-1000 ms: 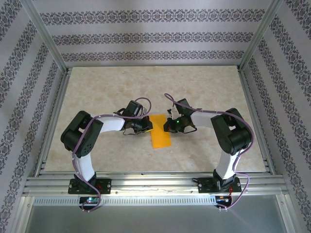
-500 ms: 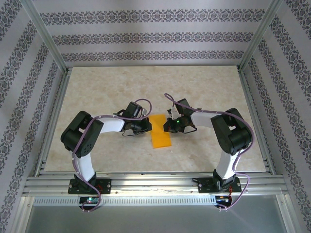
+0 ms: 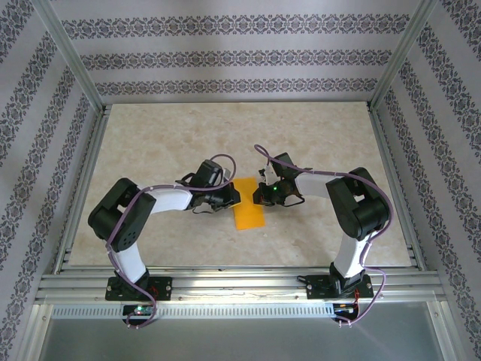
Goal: Fold a paper plane with a square sheet of paper (pick it up from the middle)
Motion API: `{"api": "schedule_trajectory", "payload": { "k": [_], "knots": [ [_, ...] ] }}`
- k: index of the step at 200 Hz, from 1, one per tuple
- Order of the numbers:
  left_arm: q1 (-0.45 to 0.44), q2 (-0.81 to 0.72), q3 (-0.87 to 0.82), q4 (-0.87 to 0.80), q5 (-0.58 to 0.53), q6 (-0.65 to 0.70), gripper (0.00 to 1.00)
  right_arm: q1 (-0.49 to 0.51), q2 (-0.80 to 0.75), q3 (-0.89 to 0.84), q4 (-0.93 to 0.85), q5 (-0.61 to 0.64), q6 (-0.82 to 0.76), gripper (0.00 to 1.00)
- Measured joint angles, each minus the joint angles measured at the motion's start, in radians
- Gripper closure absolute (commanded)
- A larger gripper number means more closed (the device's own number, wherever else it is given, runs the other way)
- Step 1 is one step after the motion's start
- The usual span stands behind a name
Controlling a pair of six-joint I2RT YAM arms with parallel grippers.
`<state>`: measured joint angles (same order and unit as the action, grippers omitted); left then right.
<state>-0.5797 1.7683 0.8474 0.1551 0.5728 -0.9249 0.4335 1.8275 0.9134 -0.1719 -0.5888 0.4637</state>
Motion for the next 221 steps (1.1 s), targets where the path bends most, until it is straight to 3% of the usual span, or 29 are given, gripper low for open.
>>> {"api": "schedule_trajectory", "payload": {
  "k": [118,130,171,221],
  "knots": [
    [-0.016,-0.016,-0.144,0.111,0.004,-0.02,0.95,0.0,-0.004,0.0,-0.005,-0.002,-0.008,1.0],
    [-0.016,-0.027,-0.14,0.082,0.003,-0.011,0.94,0.0,-0.013,0.0,-0.023,-0.001,-0.014,0.92],
    [-0.006,-0.045,-0.013,-0.024,-0.008,0.033,0.93,0.0,-0.086,0.017,-0.159,0.058,-0.019,0.83],
    [0.07,0.027,0.157,-0.044,-0.005,0.058,0.93,-0.005,-0.324,-0.014,-0.2,0.122,0.052,0.77]
  ]
}}
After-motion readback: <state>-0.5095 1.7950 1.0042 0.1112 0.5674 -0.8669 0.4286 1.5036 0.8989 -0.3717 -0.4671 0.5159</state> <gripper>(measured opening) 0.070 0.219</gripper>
